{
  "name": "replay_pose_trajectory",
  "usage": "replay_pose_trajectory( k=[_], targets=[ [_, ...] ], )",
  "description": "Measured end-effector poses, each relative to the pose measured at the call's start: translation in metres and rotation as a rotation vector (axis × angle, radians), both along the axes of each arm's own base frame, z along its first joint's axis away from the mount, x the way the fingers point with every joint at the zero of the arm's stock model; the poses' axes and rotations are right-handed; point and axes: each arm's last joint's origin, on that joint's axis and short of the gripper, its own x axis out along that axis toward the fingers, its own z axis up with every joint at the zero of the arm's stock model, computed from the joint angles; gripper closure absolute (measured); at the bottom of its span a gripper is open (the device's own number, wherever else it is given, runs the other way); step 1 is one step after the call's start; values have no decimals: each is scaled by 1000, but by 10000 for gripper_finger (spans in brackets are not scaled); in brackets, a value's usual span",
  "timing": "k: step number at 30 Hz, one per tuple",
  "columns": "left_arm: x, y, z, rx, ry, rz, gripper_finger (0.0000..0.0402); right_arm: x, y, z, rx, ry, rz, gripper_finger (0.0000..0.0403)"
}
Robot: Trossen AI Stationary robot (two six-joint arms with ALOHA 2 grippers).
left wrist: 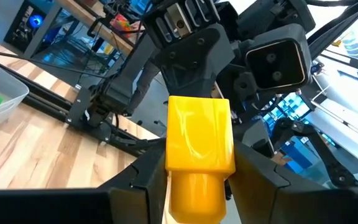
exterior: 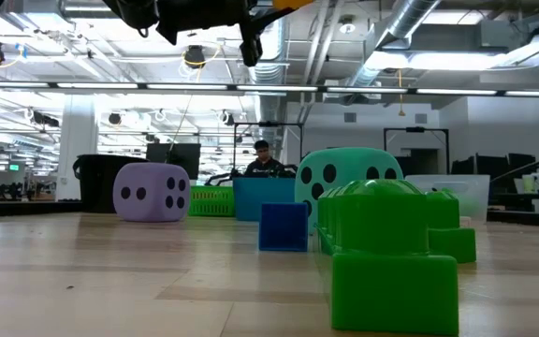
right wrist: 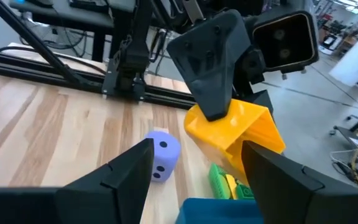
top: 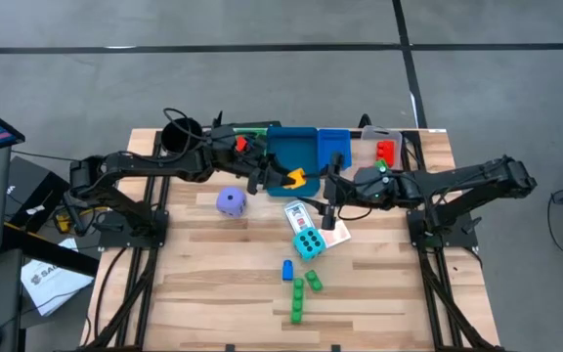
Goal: Pick & Place Toys
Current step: Put the large yellow game piece into the transparent bin
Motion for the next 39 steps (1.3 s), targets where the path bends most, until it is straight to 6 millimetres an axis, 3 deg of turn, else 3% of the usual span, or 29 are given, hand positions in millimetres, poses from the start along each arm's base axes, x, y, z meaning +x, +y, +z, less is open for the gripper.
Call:
replay_pose_trajectory(
  k=[7, 18, 32, 39],
  targets=[
    [0, 0, 0, -1, 3, 4, 270, 0, 0, 0, 34, -6, 22, 206],
    [0, -1, 0, -16, 4, 3, 266, 0, -3, -1, 26, 8, 23, 389],
    [-1, 10, 4, 15, -44, 137, 160, 0, -3, -2, 70, 8, 9, 393],
    [-11, 41, 4, 19, -39, 238, 121, -5, -5, -8, 42, 87, -47, 395]
  ],
)
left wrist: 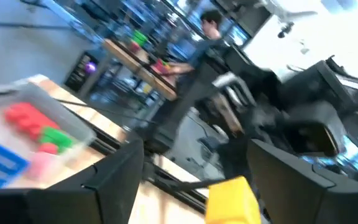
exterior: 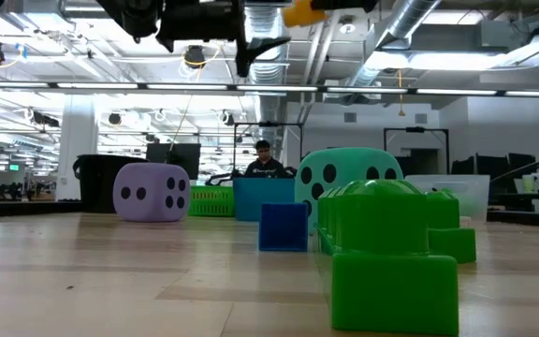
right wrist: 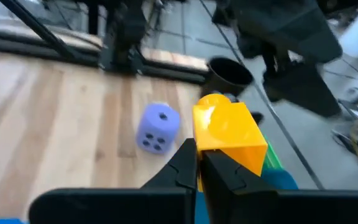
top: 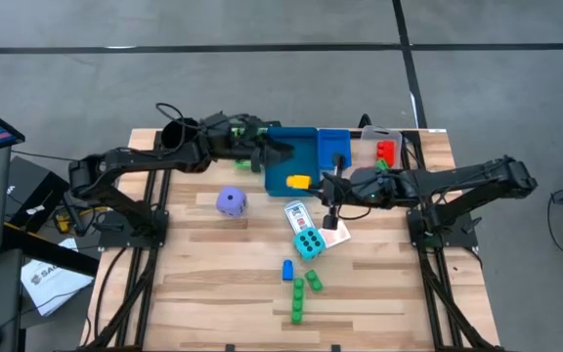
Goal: Pick & Place Toys
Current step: Put the large yellow game piece into the transparent bin
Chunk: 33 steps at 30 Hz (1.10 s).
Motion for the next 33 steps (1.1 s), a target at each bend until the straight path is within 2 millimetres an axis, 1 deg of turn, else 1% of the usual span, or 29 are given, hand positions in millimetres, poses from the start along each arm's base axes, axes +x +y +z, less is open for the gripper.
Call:
replay_pose_trajectory(
  k=[3, 5, 7, 11, 16, 20, 28, 33],
  targets=[
    [-7, 18, -5, -23, 51, 56, 117, -5, -3, -1, -27, 33, -69, 398],
    [-12, 28, -9, -41, 88, 89, 117, -12, -7, -3, -25, 72, -119, 399],
    [-16, 36, -12, -55, 114, 116, 117, -19, -14, 1, 18, 63, -165, 397],
    [-21, 46, -16, -77, 151, 148, 117, -38, -30, 1, 112, 115, -281, 395],
    [-24, 49, -16, -78, 152, 161, 117, -61, -52, 3, 149, 172, -404, 399],
    [-23, 49, -16, -78, 151, 160, 117, -75, -70, 5, 170, 182, -491, 394],
    [-21, 45, -16, -77, 152, 143, 117, -94, -104, 5, 244, 197, -606, 397],
    [-19, 41, -16, -76, 153, 131, 117, -101, -117, 1, 277, 235, -657, 394]
  ],
)
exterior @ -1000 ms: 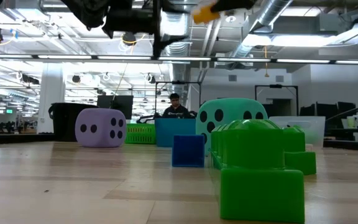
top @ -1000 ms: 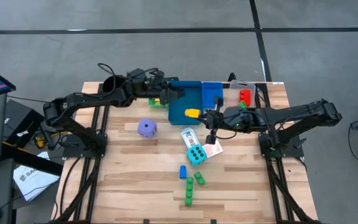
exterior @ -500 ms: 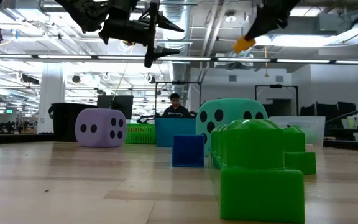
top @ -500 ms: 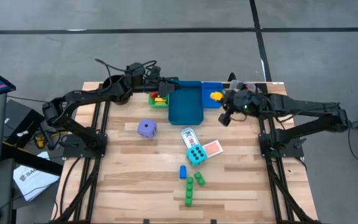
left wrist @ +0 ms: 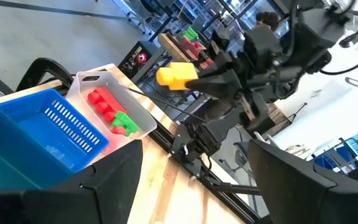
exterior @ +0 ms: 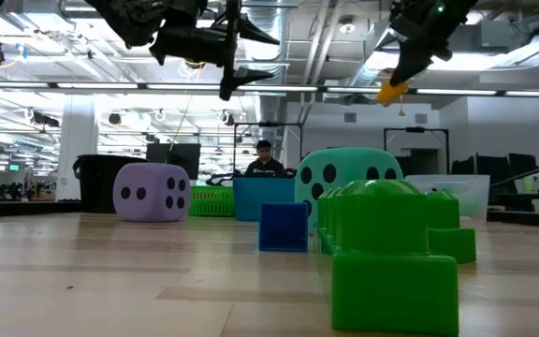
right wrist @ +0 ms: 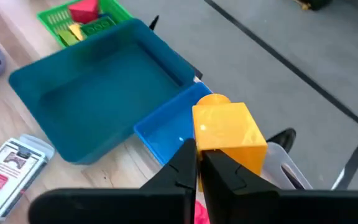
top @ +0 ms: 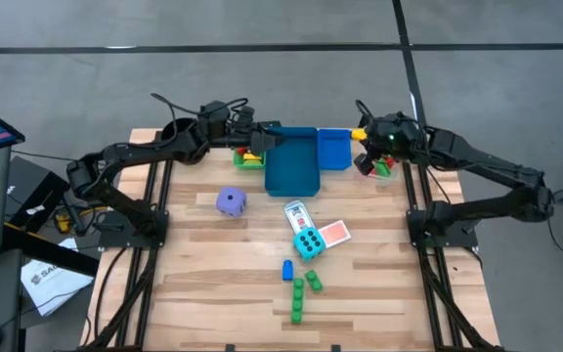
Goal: Pick & Place Toys
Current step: Put the large yellow game piece into the transparent bin
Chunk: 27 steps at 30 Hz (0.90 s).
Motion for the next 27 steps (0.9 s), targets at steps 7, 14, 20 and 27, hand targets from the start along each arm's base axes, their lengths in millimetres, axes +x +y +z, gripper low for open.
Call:
replay_pose_trajectory(
  k=[7, 14, 20, 27],
  targets=[
    [2, -5, 0, 0, 0, -15, 117, -10, -10, -5, 41, 54, -57, 397],
    [3, -5, 0, 1, 0, -12, 117, -23, -24, -26, 129, 113, -122, 395],
    [3, -5, 0, 0, 1, -11, 117, -33, -36, -58, 242, 114, -154, 396],
    [3, -5, 0, 1, 1, -6, 117, -45, -49, -87, 351, 45, -213, 395]
  ],
)
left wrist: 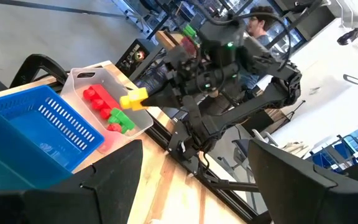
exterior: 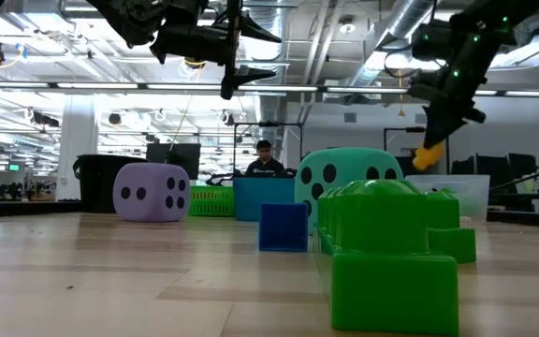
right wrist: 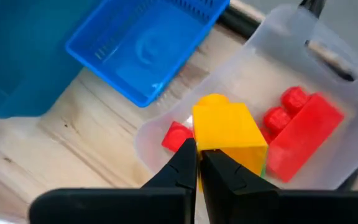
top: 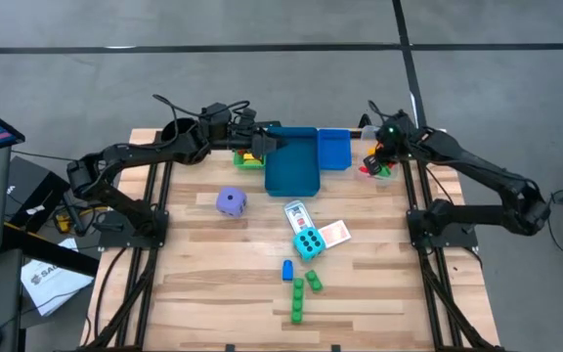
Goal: Pick & Place Toys
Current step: Put the large yellow game piece into the transparent bin, then put the large green game piece into the transparent bin
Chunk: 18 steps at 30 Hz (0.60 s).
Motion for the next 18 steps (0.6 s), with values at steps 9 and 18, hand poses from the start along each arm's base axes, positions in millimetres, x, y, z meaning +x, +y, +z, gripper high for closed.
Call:
replay_pose_trajectory(
  k=[9, 18],
  targets=[
    [0, 0, 0, 0, 0, -1, 117, -5, -9, -2, 5, -65, -42, 381],
    [0, 0, 0, 0, 0, -1, 117, -13, -17, -1, 9, -97, -140, 364]
  ],
)
